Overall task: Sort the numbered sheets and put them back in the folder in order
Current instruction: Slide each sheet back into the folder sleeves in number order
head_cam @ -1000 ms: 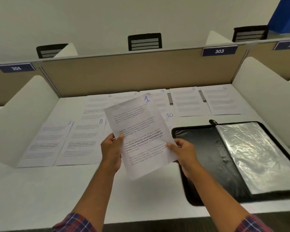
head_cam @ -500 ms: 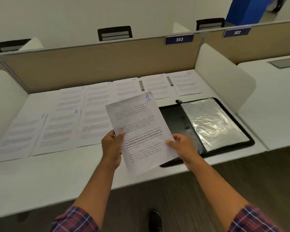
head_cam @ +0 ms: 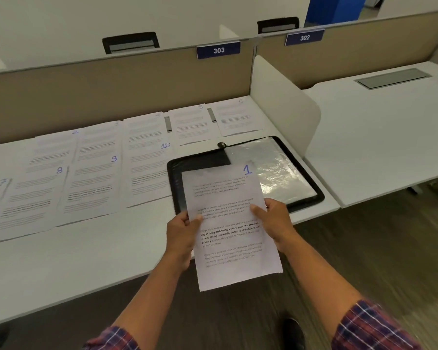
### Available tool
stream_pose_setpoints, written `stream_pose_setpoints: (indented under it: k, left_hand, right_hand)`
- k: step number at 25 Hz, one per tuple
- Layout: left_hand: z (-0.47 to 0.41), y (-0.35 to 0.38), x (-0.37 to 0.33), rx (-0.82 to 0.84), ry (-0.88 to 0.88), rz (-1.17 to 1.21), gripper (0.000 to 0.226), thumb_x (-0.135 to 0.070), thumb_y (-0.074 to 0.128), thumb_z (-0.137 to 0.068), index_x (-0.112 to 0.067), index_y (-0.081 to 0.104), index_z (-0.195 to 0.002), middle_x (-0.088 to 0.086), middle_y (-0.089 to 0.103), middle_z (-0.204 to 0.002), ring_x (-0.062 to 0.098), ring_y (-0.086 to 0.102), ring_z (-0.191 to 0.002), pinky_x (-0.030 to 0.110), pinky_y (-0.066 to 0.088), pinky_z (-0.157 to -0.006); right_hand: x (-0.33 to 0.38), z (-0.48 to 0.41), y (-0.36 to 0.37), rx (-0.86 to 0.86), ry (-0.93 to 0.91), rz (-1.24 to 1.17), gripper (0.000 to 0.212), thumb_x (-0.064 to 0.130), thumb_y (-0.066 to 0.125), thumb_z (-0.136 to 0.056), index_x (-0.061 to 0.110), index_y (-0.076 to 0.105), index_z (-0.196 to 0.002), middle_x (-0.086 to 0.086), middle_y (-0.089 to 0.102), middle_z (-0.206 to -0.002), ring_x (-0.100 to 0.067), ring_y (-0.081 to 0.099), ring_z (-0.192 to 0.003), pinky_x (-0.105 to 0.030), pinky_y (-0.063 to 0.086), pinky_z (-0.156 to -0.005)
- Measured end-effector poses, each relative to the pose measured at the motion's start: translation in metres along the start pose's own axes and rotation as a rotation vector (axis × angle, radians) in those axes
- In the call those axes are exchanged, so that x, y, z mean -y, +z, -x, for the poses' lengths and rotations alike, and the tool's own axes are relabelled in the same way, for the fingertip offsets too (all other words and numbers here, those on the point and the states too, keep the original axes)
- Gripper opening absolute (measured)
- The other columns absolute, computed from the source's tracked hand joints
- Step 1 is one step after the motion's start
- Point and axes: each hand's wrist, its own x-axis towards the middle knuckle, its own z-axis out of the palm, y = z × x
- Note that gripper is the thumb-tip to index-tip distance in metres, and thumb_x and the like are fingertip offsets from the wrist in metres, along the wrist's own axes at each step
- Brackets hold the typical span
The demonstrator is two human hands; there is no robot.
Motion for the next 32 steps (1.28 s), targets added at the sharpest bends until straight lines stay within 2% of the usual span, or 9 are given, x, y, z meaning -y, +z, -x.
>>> stream_pose_setpoints:
  k: [3,6,10,13,15,18,20,24,32]
  left_hand:
    - [-0.008,0.063,0.014,-0.025,0.003,-0.048,0.014,-0.023,0.063,-0.103,-0.019,0.071,-0.114,-0.001,0.079,-0.107,0.025,0.077,-0.097,0.054,0.063,-0.087]
    - [-0.028,0.118,0.018,-0.121,0.025,-0.065,0.026,-0.036,0.053,-0.107,-0.018,0.073,-0.106,0.002,0.078,-0.102,0.029,0.075,-0.099,0.055,0.061,-0.091]
    - [-0.063,0.171,0.015,-0.266,0.218,-0.376,0.012,-0.024,0.061,-0.101,-0.026,0.072,-0.106,-0.005,0.073,-0.1,0.013,0.069,-0.094,0.048,0.06,-0.093]
    - [-0.087,0.197,0.012,-0.161,0.302,-0.613,0.014,-0.023,0.07,-0.098,-0.021,0.074,-0.112,-0.004,0.073,-0.104,0.012,0.068,-0.094,0.035,0.057,-0.091]
    - [-0.103,0.21,0.015,-0.014,0.351,-0.867,0.026,-0.034,0.077,-0.092,-0.023,0.074,-0.115,-0.007,0.073,-0.109,0.015,0.068,-0.101,0.031,0.05,-0.093]
    - [-0.107,0.227,0.025,0.314,0.341,-1.21,0.04,-0.047,0.081,-0.085,-0.031,0.068,-0.12,-0.015,0.063,-0.123,0.009,0.058,-0.112,0.03,0.044,-0.094]
    - [-0.105,0.233,0.033,0.418,0.429,-1.332,0.031,-0.046,0.079,-0.087,-0.032,0.064,-0.11,-0.012,0.062,-0.121,0.011,0.056,-0.112,0.026,0.042,-0.087]
    - [-0.11,0.233,0.037,0.405,0.559,-1.3,0.008,-0.027,0.07,-0.096,-0.021,0.072,-0.1,-0.003,0.07,-0.109,0.016,0.062,-0.102,0.035,0.054,-0.091]
    - [-0.117,0.23,0.03,0.37,0.457,-1.212,0.02,-0.017,0.062,-0.102,-0.011,0.077,-0.114,0.001,0.075,-0.114,0.017,0.066,-0.104,0.034,0.053,-0.096]
  right_hand:
    - [-0.01,-0.029,-0.061,0.002,0.003,0.047,0.013,0.025,0.062,-0.105,0.017,0.073,-0.108,0.0,0.079,-0.1,-0.02,0.077,-0.089,-0.033,0.064,-0.072]
    - [-0.019,-0.061,-0.129,0.055,-0.004,0.095,0.016,0.024,0.06,-0.106,0.015,0.073,-0.109,-0.001,0.079,-0.101,-0.02,0.076,-0.092,-0.033,0.064,-0.078]
    - [-0.025,-0.091,-0.204,0.211,-0.016,0.247,0.022,0.025,0.055,-0.107,0.012,0.072,-0.108,-0.002,0.078,-0.098,-0.017,0.075,-0.088,-0.03,0.061,-0.077]
    - [-0.028,-0.103,-0.241,0.289,-0.061,0.464,0.03,0.03,0.052,-0.108,0.009,0.063,-0.09,-0.005,0.068,-0.084,-0.015,0.064,-0.073,-0.031,0.05,-0.068]
    - [-0.03,-0.109,-0.256,0.351,-0.078,0.572,0.03,0.03,0.052,-0.109,0.015,0.058,-0.084,-0.001,0.062,-0.079,-0.01,0.06,-0.067,-0.024,0.045,-0.062]
    - [-0.039,-0.113,-0.264,0.44,-0.093,0.695,0.035,0.036,0.052,-0.108,0.008,0.063,-0.089,-0.004,0.065,-0.079,-0.018,0.065,-0.07,-0.027,0.047,-0.063]
    - [-0.042,-0.111,-0.262,0.472,-0.098,0.734,0.04,0.039,0.052,-0.108,0.004,0.065,-0.094,-0.009,0.069,-0.083,-0.026,0.069,-0.074,-0.032,0.05,-0.066]
    - [-0.046,-0.107,-0.252,0.522,-0.082,0.791,0.046,0.05,0.052,-0.106,0.007,0.064,-0.091,-0.008,0.071,-0.084,-0.019,0.068,-0.069,-0.033,0.052,-0.066]
    - [-0.038,-0.109,-0.236,0.465,-0.069,0.843,0.046,0.053,0.051,-0.105,0.013,0.064,-0.087,-0.007,0.071,-0.083,-0.018,0.067,-0.069,-0.033,0.053,-0.068]
